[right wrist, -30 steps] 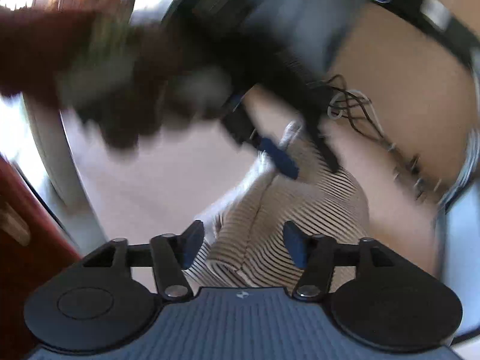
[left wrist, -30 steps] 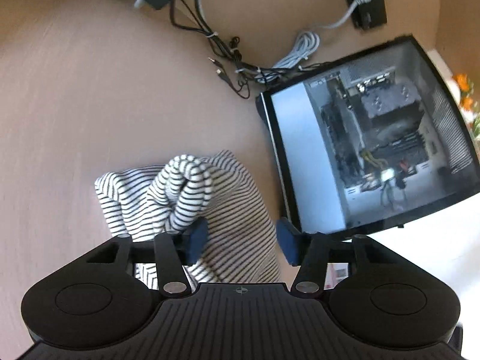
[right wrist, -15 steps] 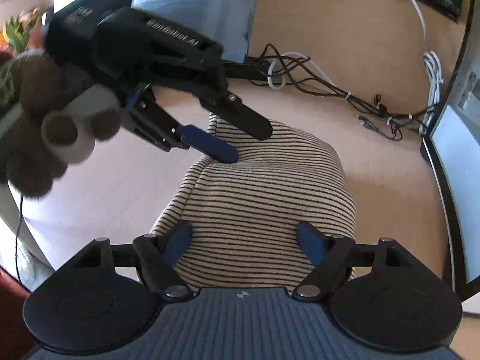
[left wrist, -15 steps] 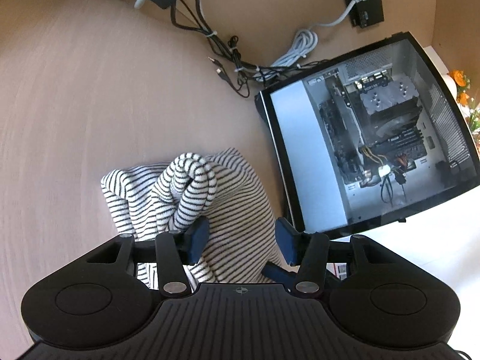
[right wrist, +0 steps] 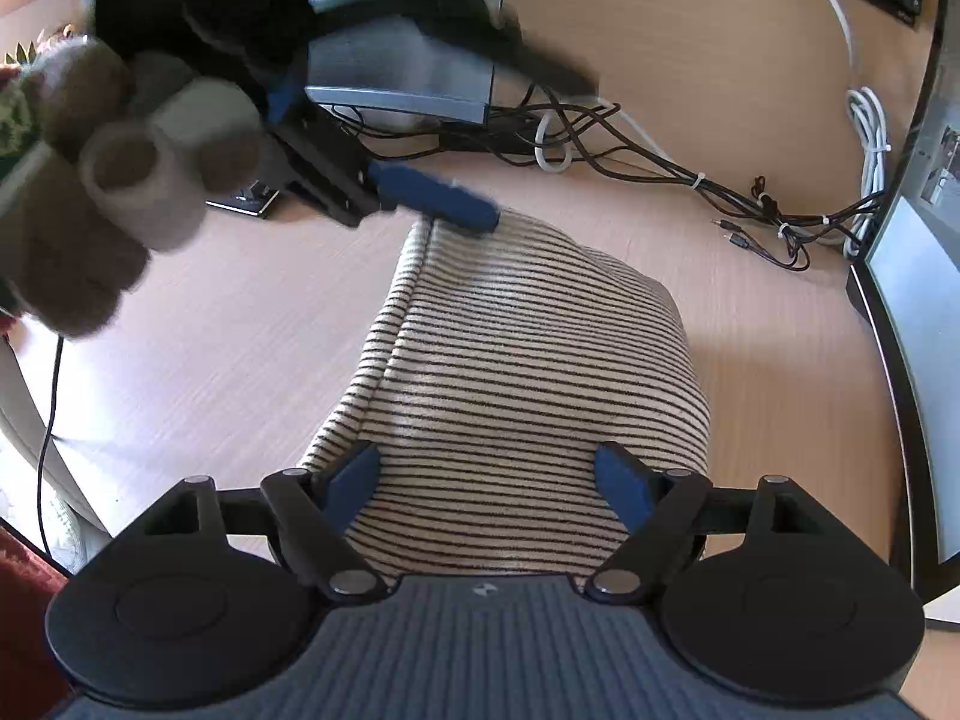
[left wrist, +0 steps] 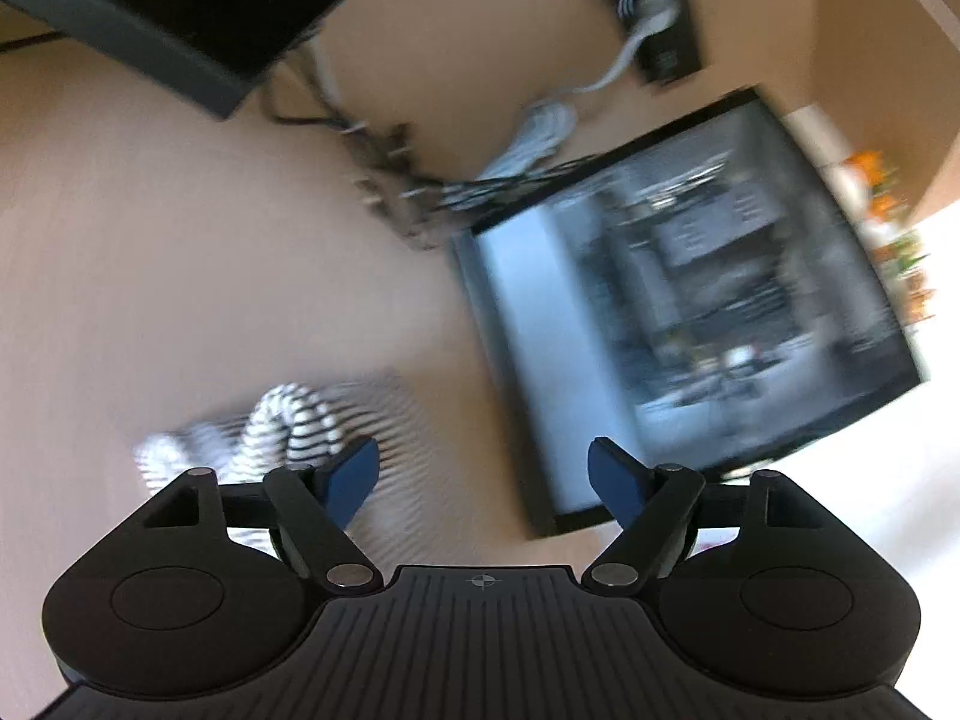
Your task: Fold clothes
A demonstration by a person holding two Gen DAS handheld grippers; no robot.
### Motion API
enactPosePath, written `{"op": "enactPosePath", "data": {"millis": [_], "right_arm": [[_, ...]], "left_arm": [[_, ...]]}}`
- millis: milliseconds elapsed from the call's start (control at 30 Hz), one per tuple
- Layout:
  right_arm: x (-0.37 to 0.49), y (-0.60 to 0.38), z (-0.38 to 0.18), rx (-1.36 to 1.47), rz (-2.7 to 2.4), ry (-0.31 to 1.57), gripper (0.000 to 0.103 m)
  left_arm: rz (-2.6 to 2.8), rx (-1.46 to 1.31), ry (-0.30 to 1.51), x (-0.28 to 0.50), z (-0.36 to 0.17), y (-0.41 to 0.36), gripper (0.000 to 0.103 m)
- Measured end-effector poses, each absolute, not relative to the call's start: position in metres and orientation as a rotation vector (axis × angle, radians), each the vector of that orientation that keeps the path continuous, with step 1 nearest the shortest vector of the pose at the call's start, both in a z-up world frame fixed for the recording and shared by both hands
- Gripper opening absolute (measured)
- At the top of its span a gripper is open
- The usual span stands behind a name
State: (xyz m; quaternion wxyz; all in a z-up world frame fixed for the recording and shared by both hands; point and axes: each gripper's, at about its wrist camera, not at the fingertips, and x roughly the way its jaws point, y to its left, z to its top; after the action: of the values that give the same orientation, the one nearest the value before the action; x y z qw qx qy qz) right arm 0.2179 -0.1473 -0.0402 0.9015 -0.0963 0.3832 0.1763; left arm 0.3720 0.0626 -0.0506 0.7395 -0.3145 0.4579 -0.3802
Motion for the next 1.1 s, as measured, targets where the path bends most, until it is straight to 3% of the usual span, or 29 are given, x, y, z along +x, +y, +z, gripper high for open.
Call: {"op": "enactPosePath", "data": {"millis": [133, 267, 333, 400, 533, 600, 733, 900, 1100], "right_arm": [[0.219, -0.146, -0.040, -0.199, 0.358, 0.784, 0.080], [0.221, -0.150, -0.031, -0.156, 0.353, 0.779, 0.081], [0.223, -0.158, -0.020, -0.093, 0.357, 0.764, 0.085], [0.226, -0.165, -0.010, -0.005, 0.382, 0.747, 0.099], [0.241, -0.156, -0.024, -0.023, 0.376, 0.805, 0.101], [0.251, -0.144, -0.041, -0.113, 0.353, 0.832, 0.103], [0.246, -0.121, -0.050, -0.265, 0.335, 0.802, 0.103], [0.250, -0.126, -0.048, -0.234, 0.354, 0.803, 0.103], [0.247, -0.150, -0.031, -0.163, 0.384, 0.789, 0.103]], "left_arm": [[-0.787, -0.640, 1.029, 0.376, -0.070, 0.060, 0.065], [-0.795, -0.606, 1.017, 0.376, -0.073, 0.060, 0.064], [-0.795, -0.607, 1.014, 0.377, -0.075, 0.061, 0.063], [-0.793, -0.625, 1.011, 0.377, -0.078, 0.062, 0.063], [-0.793, -0.625, 1.005, 0.375, -0.076, 0.062, 0.063], [-0.786, -0.627, 1.001, 0.373, -0.071, 0.063, 0.065], [-0.771, -0.591, 0.968, 0.358, -0.048, 0.065, 0.085], [-0.784, -0.439, 0.950, 0.331, -0.030, 0.059, 0.085], [-0.688, -0.315, 1.016, 0.324, -0.055, 0.057, 0.082]]}}
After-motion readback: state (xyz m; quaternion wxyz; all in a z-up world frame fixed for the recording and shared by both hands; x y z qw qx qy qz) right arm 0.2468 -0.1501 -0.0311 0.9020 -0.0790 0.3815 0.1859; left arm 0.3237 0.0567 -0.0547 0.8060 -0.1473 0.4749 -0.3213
